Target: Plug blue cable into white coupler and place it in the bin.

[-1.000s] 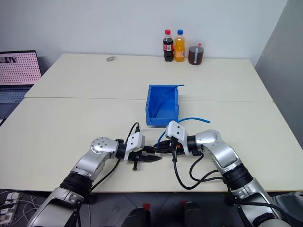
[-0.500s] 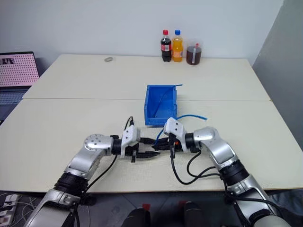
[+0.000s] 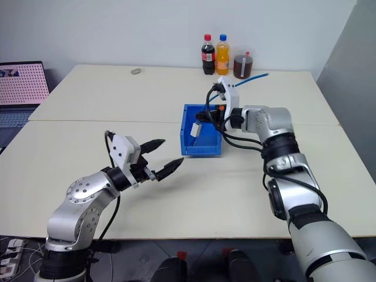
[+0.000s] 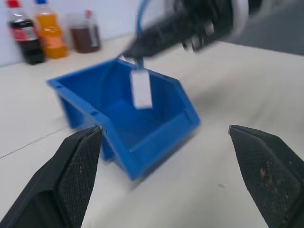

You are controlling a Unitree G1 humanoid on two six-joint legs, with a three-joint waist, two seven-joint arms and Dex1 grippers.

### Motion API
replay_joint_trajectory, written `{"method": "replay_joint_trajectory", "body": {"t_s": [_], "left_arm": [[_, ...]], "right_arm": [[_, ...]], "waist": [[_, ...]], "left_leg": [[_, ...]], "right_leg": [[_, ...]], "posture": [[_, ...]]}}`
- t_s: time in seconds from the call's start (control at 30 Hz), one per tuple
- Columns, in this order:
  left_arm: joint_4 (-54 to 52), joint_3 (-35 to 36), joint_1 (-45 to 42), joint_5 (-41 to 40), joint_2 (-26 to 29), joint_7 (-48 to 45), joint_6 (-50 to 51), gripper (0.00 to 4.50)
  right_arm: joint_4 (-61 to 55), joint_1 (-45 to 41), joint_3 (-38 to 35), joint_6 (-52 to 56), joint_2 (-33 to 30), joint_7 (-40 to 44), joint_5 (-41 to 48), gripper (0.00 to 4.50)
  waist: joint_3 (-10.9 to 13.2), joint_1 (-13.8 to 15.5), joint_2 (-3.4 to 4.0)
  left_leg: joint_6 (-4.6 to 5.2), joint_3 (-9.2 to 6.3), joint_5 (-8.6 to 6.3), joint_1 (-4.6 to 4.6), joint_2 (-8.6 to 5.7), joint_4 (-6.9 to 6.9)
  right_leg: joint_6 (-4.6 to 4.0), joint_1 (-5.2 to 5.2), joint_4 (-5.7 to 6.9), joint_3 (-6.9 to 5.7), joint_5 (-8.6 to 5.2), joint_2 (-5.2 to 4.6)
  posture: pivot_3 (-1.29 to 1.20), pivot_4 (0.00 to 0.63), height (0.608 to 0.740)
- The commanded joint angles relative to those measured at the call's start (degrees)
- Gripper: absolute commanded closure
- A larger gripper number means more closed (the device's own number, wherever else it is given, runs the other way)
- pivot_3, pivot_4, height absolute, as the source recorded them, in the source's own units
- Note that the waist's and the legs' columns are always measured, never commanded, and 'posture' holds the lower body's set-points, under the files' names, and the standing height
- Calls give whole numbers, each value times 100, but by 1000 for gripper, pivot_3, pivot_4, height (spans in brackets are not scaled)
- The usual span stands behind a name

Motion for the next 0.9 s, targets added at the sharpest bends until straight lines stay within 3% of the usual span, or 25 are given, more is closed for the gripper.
{"method": "replay_joint_trajectory", "body": {"t_s": [0.03,0.33,0.6,0.63,0.77,0.9], "left_arm": [[-525,73,236,-46,-148,466,136,0],[-695,213,424,-203,-167,794,329,0],[-403,576,156,-473,-90,1101,860,0],[-398,625,160,-493,-74,1129,898,0],[-401,814,342,-340,-96,1478,986,0],[-516,969,670,-279,-223,1789,949,0]], "right_arm": [[878,-606,-244,-787,35,-371,-280,3037],[1377,-897,-227,-1379,-32,-469,-863,883],[-45,-86,574,-1225,-1127,879,-1596,834],[-480,133,612,-1079,-1247,993,-1577,834],[-4265,2351,432,-430,-1998,1019,-1303,834],[-7123,4276,-103,314,-1522,-146,-1170,834]], "waist": [[0,-5,0],[0,-24,0],[0,74,1],[0,75,0],[-1,98,-1],[-1,89,-1]], "left_leg": [[0,3,0,-5,0,-1],[-1,4,0,-7,3,-6],[-1,1,0,-11,-1,-5],[-1,4,0,-10,-1,-4],[-1,-1,0,-10,3,-9],[-2,-7,0,-12,12,-15]], "right_leg": [[0,-7,2,2,0,0],[-1,-15,5,2,1,2],[-1,-13,0,-2,1,-1],[-1,-13,-1,0,1,-2],[-1,-13,0,-3,0,-1],[-4,-17,2,-2,-2,1]], "posture": [[0,150,740],[0,150,740],[0,150,740],[0,150,740],[0,150,740],[0,150,740]]}}
